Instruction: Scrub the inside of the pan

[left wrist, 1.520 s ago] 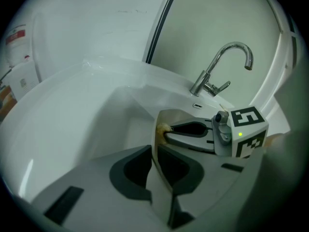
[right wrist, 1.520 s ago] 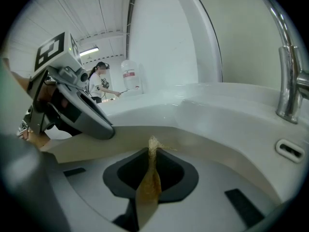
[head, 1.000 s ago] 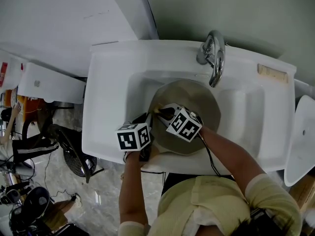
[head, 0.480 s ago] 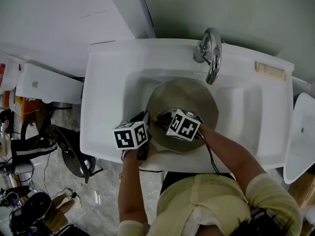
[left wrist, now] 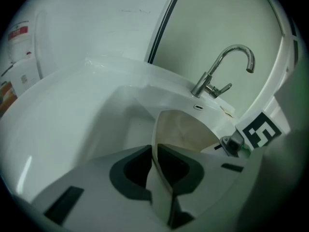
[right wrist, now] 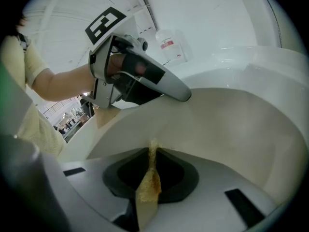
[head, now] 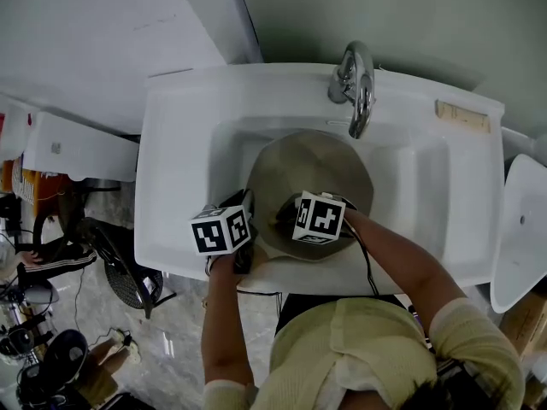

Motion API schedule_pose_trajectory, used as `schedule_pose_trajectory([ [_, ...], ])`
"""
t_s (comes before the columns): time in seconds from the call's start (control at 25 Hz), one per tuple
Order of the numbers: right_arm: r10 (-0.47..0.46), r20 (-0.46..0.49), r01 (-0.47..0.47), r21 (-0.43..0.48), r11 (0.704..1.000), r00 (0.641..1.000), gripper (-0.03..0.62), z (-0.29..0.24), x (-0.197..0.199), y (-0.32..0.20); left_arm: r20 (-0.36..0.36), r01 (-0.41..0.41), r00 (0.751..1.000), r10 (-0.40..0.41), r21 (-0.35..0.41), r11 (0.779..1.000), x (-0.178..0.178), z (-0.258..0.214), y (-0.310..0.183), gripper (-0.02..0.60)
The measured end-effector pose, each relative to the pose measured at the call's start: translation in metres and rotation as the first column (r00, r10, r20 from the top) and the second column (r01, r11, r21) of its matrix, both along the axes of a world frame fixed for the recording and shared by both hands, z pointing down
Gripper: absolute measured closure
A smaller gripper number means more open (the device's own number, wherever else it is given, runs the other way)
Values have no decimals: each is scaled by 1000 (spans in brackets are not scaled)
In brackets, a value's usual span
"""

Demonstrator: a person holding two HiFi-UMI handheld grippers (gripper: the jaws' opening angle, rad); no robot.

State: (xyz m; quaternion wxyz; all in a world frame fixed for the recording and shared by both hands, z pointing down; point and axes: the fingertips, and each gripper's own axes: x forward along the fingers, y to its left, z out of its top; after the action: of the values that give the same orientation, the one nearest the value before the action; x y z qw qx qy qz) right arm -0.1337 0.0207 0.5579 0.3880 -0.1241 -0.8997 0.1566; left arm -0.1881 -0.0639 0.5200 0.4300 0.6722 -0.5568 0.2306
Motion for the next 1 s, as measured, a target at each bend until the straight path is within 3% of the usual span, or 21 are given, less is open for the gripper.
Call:
schedule_pose_trajectory([
  [0.56, -219, -116, 210, -91, 974, 969, 531, 3, 47, 37, -6, -5, 1000, 5, 3, 1000, -1, 1, -1, 491],
  [1.0, -351, -222, 318, -173, 932, 910, 531, -1, 80, 47, -18, -11, 1000, 11, -1, 1000, 0, 2, -1, 491],
])
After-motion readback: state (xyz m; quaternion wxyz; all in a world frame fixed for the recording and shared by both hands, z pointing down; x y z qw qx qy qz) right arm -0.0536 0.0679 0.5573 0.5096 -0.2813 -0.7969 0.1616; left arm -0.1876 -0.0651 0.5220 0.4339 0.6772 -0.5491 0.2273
